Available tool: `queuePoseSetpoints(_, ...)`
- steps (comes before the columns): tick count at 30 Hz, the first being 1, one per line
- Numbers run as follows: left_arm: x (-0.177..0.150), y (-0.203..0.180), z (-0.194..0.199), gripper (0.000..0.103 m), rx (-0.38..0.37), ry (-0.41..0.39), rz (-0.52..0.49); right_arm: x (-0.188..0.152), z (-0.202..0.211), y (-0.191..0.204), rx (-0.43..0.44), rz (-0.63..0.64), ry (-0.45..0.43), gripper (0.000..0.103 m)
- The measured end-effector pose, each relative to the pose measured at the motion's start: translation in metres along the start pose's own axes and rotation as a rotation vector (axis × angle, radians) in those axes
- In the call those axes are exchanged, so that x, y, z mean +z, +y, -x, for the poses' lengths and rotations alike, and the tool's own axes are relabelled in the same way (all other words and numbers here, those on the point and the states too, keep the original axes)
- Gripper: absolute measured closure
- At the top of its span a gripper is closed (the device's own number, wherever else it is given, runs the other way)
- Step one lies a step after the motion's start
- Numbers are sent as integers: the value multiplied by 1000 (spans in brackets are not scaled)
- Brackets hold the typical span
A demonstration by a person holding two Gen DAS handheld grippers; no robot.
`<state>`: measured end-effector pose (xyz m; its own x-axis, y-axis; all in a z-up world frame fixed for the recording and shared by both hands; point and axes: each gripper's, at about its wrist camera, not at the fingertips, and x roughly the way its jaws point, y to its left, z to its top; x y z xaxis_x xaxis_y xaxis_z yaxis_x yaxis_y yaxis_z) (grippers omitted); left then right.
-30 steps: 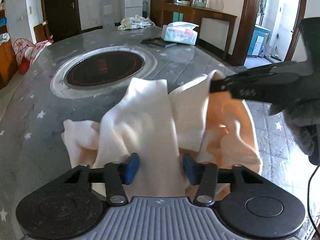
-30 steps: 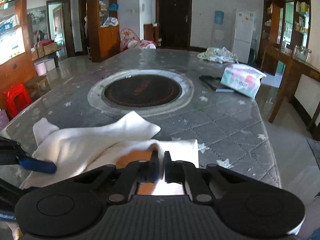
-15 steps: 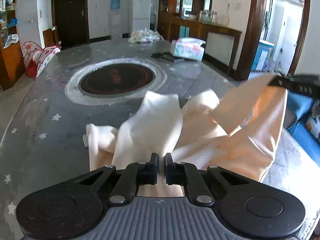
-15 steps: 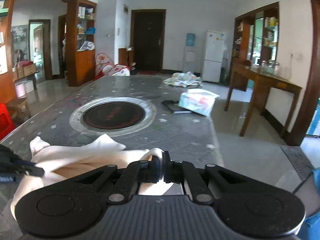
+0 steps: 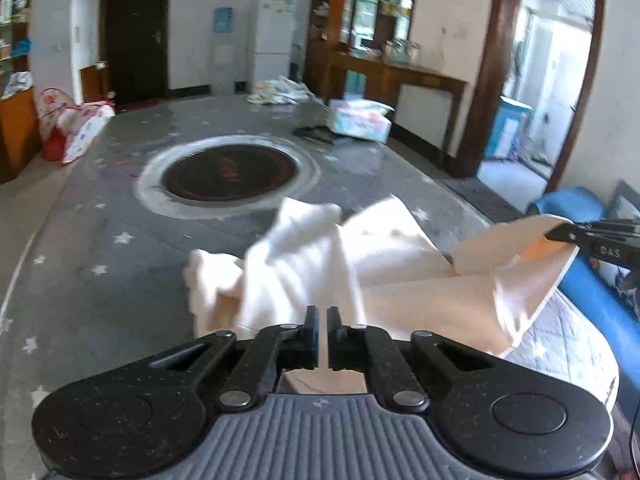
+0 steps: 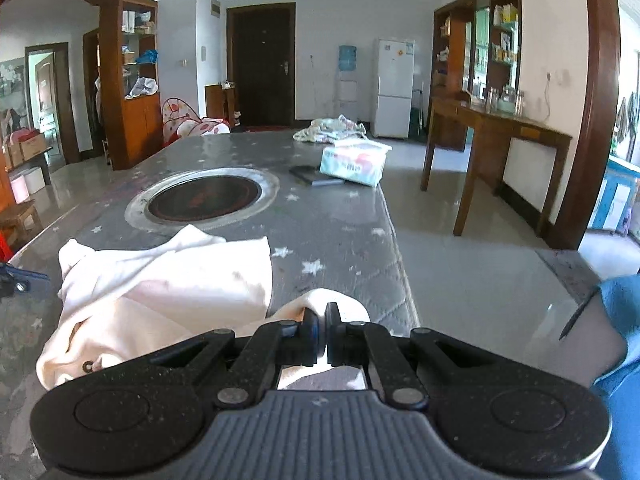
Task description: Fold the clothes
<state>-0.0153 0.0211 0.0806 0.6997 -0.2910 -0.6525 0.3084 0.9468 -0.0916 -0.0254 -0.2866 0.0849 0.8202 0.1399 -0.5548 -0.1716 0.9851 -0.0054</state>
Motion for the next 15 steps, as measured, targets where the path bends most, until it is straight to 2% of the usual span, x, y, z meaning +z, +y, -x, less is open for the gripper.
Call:
queuePoseSetpoints(1, -1, -4, -4, 95, -8, 10, -8, -3, 0, 0, 2, -8, 4, 100)
queuePoseSetpoints(3, -2, -12, -14, 85, -10, 34, -21, -6, -2, -1, -1, -12, 12, 100)
queuePoseSetpoints(4, -2, -15, -19, 80, -9, 46, -28, -8, -2, -2, -1, -16, 15, 100)
queuePoseSetpoints(5, -3, -18, -24, 69, -6, 57, -35, -9, -2, -2, -2, -21, 19, 100)
queuePoseSetpoints(7, -3, -23, -33, 59, 10, 76, -46, -10, -4, -4, -8, -26, 25, 99)
queuePoseSetpoints(10, -4, -26, -41, 60, 41, 96, -65, -12, -8, -8, -11, -34, 35, 99)
queuePoseSetpoints(12, -6, -26, -44, 67, 55, 109, -67, -14, -10, -10, -13, -37, 42, 99)
queuePoseSetpoints(14, -7, -24, -45, 81, 58, 118, -59, -15, -13, -10, -13, -40, 45, 99)
queuePoseSetpoints(15, -7, -23, -45, 84, 60, 117, -57, -15, -13, -10, -13, -41, 45, 99)
